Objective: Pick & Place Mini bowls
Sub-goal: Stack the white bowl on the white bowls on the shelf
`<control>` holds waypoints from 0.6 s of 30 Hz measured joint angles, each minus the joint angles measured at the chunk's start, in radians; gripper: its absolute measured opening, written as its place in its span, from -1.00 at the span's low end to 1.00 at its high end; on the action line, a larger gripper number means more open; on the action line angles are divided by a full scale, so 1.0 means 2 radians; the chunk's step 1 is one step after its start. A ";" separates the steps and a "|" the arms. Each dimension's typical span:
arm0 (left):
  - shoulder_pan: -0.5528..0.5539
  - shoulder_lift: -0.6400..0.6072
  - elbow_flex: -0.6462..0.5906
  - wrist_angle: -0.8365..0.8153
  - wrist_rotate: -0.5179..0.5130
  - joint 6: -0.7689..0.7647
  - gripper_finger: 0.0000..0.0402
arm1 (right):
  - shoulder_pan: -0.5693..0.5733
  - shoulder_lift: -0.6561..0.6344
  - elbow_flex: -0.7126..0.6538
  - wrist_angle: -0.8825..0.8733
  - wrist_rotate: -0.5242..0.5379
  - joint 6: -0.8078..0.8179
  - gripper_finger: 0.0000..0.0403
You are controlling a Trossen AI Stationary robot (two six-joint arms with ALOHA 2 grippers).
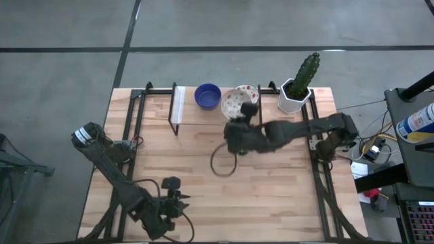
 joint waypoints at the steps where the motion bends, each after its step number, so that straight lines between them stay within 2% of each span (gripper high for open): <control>1: 0.000 0.000 -0.007 0.015 -0.001 0.006 -0.35 | -0.012 -0.005 0.000 -0.004 -0.015 0.006 -0.96; 7: 0.000 -0.020 -0.048 0.103 -0.001 0.036 -0.35 | -0.074 -0.019 0.000 -0.019 -0.078 0.011 -0.96; 11: 0.000 -0.053 -0.093 0.194 0.026 0.070 -0.35 | -0.110 -0.023 0.000 -0.023 -0.131 0.009 -0.96; 18: -0.001 -0.126 -0.182 0.336 0.060 0.110 -0.35 | -0.154 -0.023 0.000 -0.031 -0.145 -0.009 -0.96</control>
